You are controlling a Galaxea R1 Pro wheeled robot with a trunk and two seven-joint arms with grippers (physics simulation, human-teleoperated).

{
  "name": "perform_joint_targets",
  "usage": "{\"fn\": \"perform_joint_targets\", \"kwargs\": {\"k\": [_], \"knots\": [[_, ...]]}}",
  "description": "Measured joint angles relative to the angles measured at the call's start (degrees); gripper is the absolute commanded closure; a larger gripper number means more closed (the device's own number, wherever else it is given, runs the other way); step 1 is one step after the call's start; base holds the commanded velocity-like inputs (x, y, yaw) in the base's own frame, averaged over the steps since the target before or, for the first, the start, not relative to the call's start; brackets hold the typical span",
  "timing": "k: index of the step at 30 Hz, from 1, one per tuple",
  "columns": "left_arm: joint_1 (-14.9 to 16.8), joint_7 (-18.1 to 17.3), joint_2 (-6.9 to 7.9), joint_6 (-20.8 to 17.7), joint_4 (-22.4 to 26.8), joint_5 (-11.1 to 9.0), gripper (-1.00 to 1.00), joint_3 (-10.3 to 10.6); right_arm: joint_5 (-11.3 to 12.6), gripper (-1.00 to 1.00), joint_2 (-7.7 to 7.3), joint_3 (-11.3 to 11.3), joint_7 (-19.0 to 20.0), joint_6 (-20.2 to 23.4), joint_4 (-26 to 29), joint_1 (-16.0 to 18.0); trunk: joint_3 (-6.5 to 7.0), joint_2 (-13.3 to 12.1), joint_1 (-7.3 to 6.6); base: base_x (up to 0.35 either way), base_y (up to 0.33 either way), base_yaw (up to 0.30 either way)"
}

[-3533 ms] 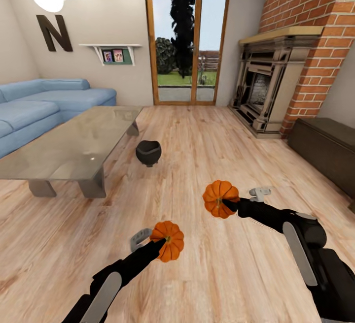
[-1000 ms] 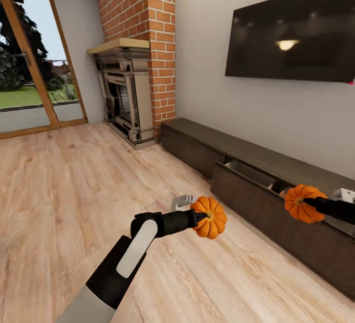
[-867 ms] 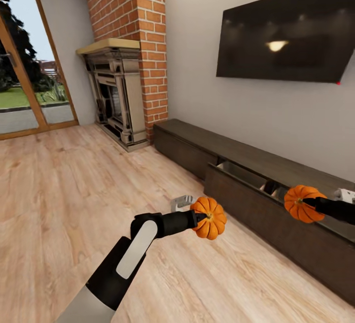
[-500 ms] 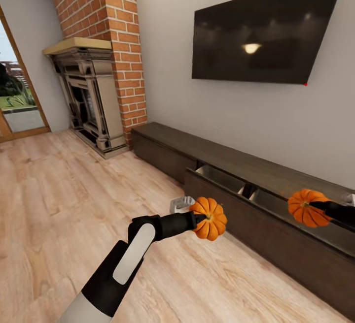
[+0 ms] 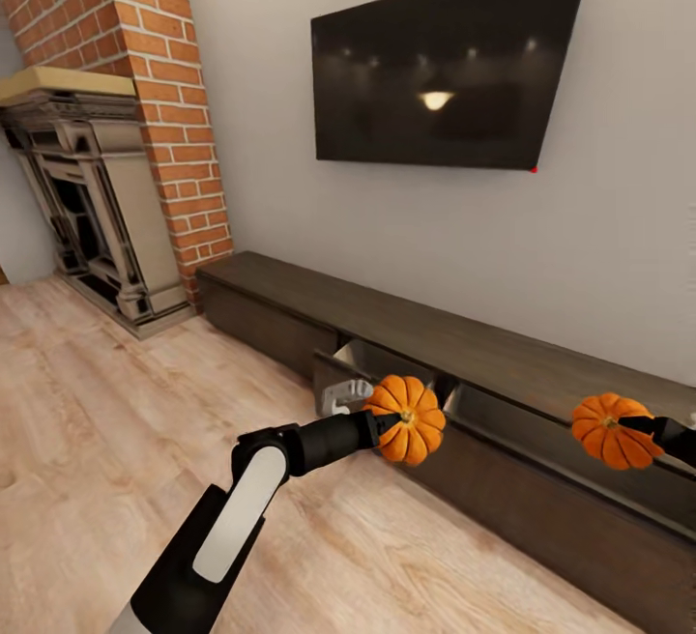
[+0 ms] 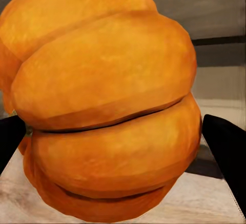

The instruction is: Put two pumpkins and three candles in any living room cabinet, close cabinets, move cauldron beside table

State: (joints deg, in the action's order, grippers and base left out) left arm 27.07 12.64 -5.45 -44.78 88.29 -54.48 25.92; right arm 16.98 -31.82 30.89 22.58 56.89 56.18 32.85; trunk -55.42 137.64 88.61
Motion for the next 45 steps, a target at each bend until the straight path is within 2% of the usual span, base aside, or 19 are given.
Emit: {"fn": "perform_joint_targets", "kwargs": {"k": [6, 10, 13, 15, 17, 18, 21, 27, 37, 39, 40, 41, 42, 45], "knots": [[0.00, 0.02, 0.00, -0.07, 0.26, -0.04, 1.00, -0.07, 0.23, 1.00, 0.38, -0.31, -0.01, -0.31, -0.27, -0.13, 0.25, 0.00, 0.00, 0.308, 0.146, -0.286], [0.00, 0.06, 0.03, -0.10, 0.27, -0.08, 1.00, -0.06, 0.25, 1.00, 2.24, -0.43, 0.19, -7.06, -0.28, -0.68, 0.37, 0.00, 0.00, 0.279, 0.207, -0.136], [0.00, 0.09, 0.26, -0.11, 0.28, 0.31, 1.00, 0.01, -0.13, 1.00, 3.07, -0.58, 0.30, -9.42, -0.32, -0.99, 0.39, 0.00, 0.00, 0.116, 0.085, -0.026], [-0.30, 0.11, 0.64, -0.07, 0.21, 0.29, 1.00, 0.04, -2.19, 1.00, 5.18, -0.80, 0.37, -10.39, -0.43, -2.33, 0.39, 0.00, 0.01, 0.030, 0.022, -0.007], [-0.84, 0.18, 1.34, -0.07, 0.15, 0.70, 1.00, -0.04, -7.95, 1.00, 7.49, -1.12, 0.40, -13.15, -0.45, -3.68, 0.39, -0.01, 0.01, 0.012, 0.009, -0.003], [-0.98, 0.16, 1.65, -0.03, 0.12, 0.63, 1.00, -0.05, -10.10, 1.00, 8.34, -1.20, 0.45, -14.92, -0.54, -4.03, 0.39, 0.00, 0.00, 0.006, 0.005, -0.001], [-1.17, 0.15, 2.08, 0.04, -0.17, 0.57, 1.00, -0.08, -13.84, 1.00, 9.61, -1.34, 0.55, -18.03, -2.88, -4.55, 0.39, 0.00, 0.00, 0.002, 0.002, -0.001], [-1.22, 0.15, 2.19, 0.12, -0.28, 0.51, 1.00, -0.09, -13.93, 1.00, 9.92, -1.21, 0.63, -18.77, -3.39, -4.63, 0.44, 0.00, 0.00, 0.061, 0.000, -0.123], [-1.32, 0.32, 2.20, 0.19, -0.33, 0.69, 1.00, 0.06, -13.78, 1.00, 9.70, -1.32, 1.06, -19.09, -3.70, -4.46, 0.64, 0.00, 0.00, 0.269, -0.024, -0.284], [-1.33, 0.32, 2.20, 0.24, -0.41, 0.68, 1.00, 0.08, -13.37, 1.00, 9.80, -1.35, 3.37, -19.06, -3.36, -4.52, 0.68, 0.00, 0.00, 0.057, -0.015, -0.291], [-1.32, 0.31, 2.20, 0.24, -0.47, 0.69, 1.00, 0.06, -13.58, 1.00, 9.84, -1.34, 7.12, -19.07, -3.27, -4.55, 0.70, 0.00, 0.00, 0.021, -0.006, -0.291], [-1.31, 0.28, 2.20, 0.22, -0.49, 0.71, 1.00, 0.05, -13.12, 1.00, 9.85, -1.34, 8.45, -18.94, -3.21, -4.54, 0.73, 0.00, 0.00, 0.014, -0.004, -0.291], [-1.33, 0.27, 2.20, 0.20, -0.49, 0.68, 1.00, 0.03, -14.16, 1.00, 9.84, -1.34, 9.17, -19.25, -3.22, -4.55, 0.75, 0.00, 0.00, 0.009, -0.002, -0.291], [-1.32, 0.25, 2.20, 0.18, -0.50, 0.72, 1.00, 0.01, -14.26, 1.00, 9.85, -1.36, 10.30, -19.33, -3.20, -4.59, 0.81, 0.00, 0.00, 0.004, -0.001, -0.291]]}}
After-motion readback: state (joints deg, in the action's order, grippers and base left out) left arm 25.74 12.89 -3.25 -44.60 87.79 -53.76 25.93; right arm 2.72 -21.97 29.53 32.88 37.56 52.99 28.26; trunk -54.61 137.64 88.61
